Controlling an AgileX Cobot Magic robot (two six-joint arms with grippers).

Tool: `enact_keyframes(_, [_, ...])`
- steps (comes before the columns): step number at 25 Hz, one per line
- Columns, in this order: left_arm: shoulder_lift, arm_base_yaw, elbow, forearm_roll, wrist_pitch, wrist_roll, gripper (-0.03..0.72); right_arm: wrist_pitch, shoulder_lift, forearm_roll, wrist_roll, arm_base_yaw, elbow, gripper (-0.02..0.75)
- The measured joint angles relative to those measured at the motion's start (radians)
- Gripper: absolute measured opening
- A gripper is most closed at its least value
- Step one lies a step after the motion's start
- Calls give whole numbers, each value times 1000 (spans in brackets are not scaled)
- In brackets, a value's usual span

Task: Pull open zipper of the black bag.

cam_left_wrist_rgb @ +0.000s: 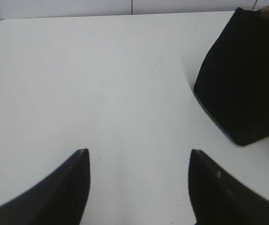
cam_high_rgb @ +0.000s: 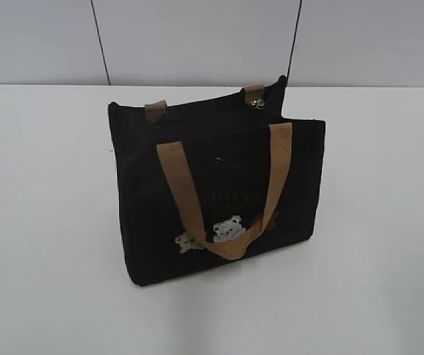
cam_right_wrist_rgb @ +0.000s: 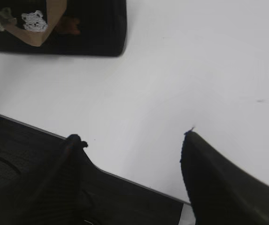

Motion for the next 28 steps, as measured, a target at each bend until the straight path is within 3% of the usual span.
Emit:
enact_keyframes(8, [-1,0,5,-12,-10,7,490,0,-37,2,-1,90,1,495])
enact_keyframes(24, [-1,1,6,-17,-12,7,490,-10,-37,-92,119,92,2,495])
enact_keyframes(28, [-1,50,6,-18,-13,7,489,-12,-37,-92,120,92,2,495])
